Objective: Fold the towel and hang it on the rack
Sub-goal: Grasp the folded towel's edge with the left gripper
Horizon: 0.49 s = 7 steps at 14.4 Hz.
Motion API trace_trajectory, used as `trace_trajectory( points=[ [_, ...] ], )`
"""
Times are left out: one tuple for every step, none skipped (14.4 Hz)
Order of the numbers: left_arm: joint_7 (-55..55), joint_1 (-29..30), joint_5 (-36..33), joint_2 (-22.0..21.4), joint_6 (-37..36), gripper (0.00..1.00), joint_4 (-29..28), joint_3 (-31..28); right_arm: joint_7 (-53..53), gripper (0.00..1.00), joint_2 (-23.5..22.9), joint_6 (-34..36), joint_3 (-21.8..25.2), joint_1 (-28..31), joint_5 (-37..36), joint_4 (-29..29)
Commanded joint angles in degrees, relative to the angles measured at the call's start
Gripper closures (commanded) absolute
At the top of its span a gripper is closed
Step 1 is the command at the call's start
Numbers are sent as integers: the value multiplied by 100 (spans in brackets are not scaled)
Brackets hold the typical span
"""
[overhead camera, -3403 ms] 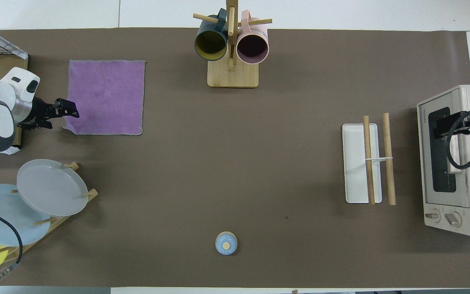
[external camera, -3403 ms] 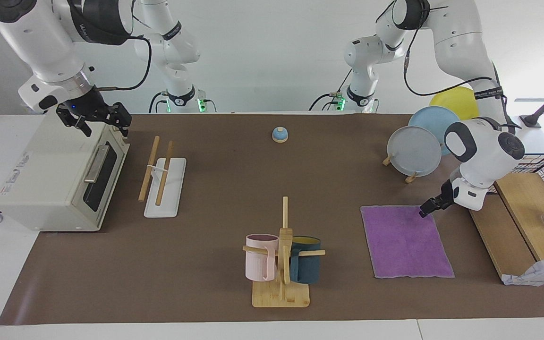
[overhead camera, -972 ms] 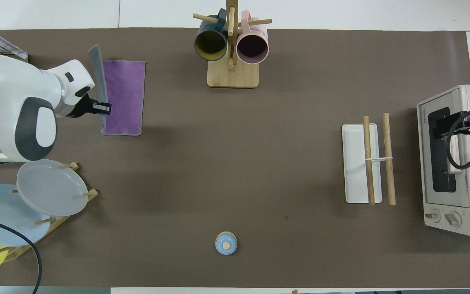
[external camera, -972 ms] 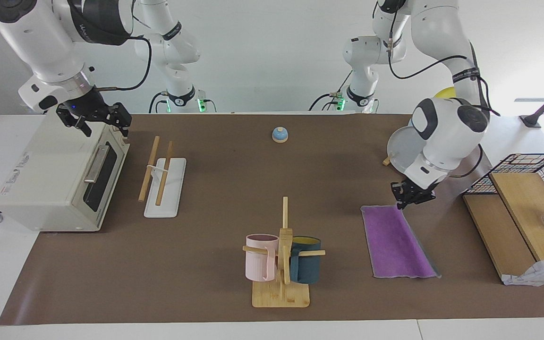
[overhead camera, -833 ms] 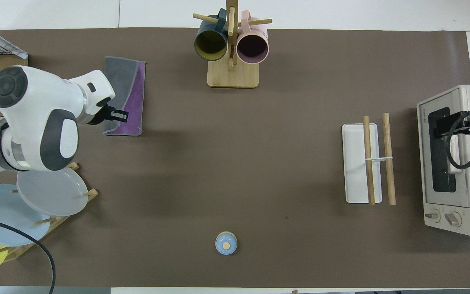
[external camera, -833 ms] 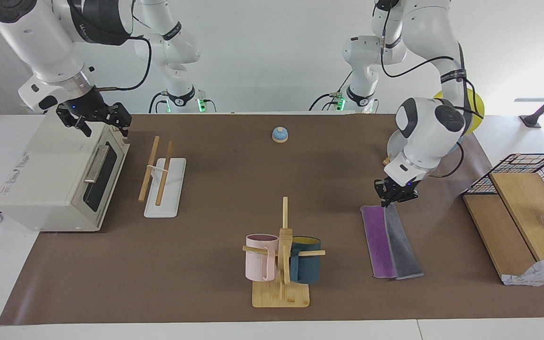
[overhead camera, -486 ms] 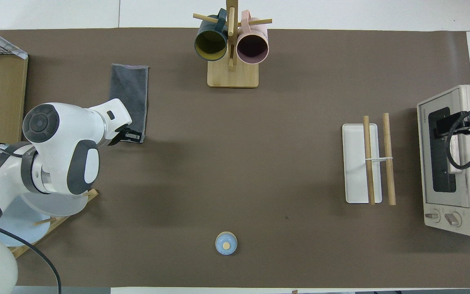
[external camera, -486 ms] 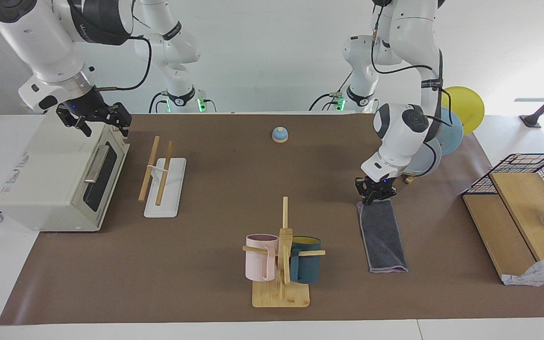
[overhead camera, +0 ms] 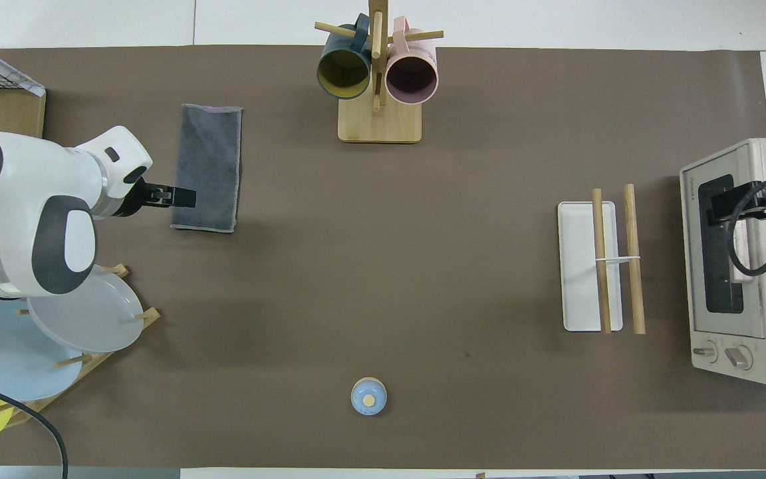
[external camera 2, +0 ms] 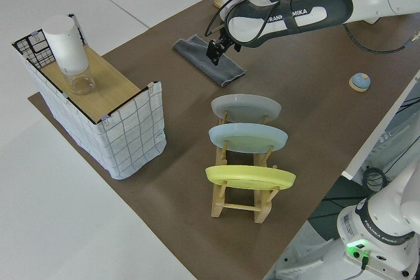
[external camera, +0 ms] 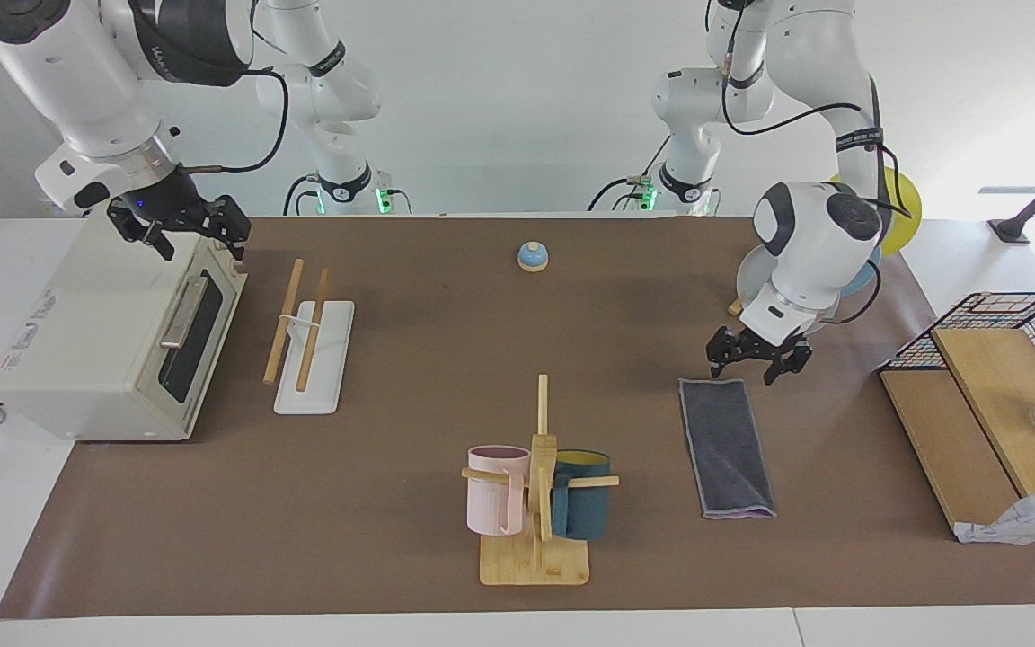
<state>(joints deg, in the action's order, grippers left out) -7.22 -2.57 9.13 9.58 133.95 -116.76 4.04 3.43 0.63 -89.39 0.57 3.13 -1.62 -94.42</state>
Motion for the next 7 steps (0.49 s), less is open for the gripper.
trace_trajectory(
  points=[
    [-51, 248, 536, 342, -141, 0, 380, 27, 123, 0, 104, 36, -22, 47, 13, -94],
    [-51, 309, 686, 526, -150, 0, 504, 36, 123, 0, 104, 36, -22, 47, 13, -94],
    [-77, 344, 809, 710, -167, 0, 592, 44, 131, 0, 104, 36, -22, 47, 13, -94],
    [-147, 353, 958, 886, -176, 0, 671, 44, 132, 0, 104, 36, -22, 47, 13, -94],
    [-270, 371, 1160, 1027, -176, 0, 707, 53, 123, 0, 104, 36, -22, 56, 13, -94],
    [-410, 415, 1362, 1150, -176, 0, 733, 53, 123, 0, 104, 36, -22, 47, 13, -94],
    [-516, 476, 1616, 1239, -228, 0, 820, 62, 123, 0, 104, 36, -22, 56, 13, -94]
  ],
)
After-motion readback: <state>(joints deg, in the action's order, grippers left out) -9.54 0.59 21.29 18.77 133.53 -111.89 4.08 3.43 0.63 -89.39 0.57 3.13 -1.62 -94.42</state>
